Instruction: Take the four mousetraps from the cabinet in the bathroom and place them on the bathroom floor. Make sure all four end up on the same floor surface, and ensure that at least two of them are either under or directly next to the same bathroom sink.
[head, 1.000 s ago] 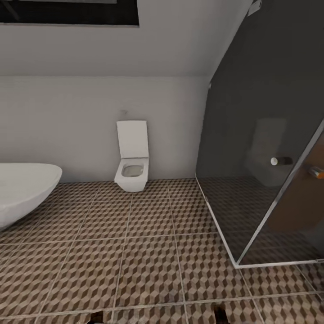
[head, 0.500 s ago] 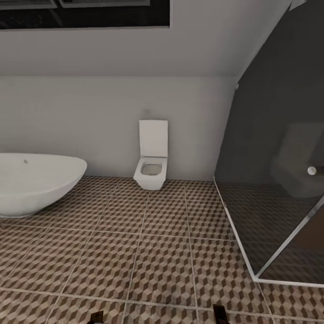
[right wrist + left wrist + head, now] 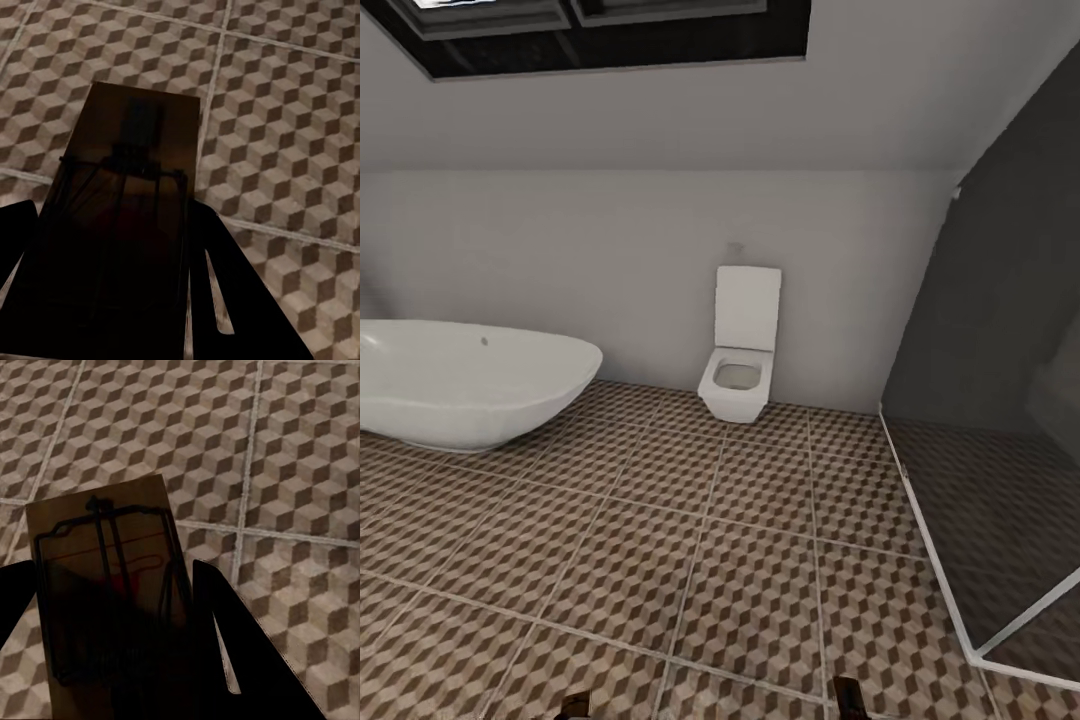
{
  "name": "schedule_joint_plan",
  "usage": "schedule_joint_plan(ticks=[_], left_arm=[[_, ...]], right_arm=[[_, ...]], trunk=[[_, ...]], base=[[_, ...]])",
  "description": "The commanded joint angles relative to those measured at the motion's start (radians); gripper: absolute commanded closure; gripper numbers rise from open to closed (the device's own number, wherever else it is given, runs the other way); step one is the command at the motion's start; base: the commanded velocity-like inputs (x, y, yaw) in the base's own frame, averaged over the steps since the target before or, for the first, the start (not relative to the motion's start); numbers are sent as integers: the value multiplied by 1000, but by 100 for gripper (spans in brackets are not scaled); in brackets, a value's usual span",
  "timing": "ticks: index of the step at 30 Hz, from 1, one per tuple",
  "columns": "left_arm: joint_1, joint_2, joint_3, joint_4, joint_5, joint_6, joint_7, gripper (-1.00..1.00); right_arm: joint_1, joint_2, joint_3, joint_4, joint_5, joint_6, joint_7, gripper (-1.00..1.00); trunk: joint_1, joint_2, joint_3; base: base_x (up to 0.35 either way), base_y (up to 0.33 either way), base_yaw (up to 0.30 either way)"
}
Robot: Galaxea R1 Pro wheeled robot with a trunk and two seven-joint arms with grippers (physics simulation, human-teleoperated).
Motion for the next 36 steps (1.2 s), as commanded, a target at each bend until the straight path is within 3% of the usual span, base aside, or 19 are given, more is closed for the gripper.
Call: schedule_joint_plan(ticks=[1, 36], left_arm=[[-2, 0, -4, 4, -10, -5, 10, 100], [-2, 0, -4, 4, -10, -4, 10, 100]], right_arm=[[0, 0, 2, 0, 2, -3, -7, 100], [0, 0, 2, 0, 3, -3, -7, 100]], trunk=[[0, 0, -1], [0, 0, -1]], base=[[0, 0, 287], [0, 0, 287]])
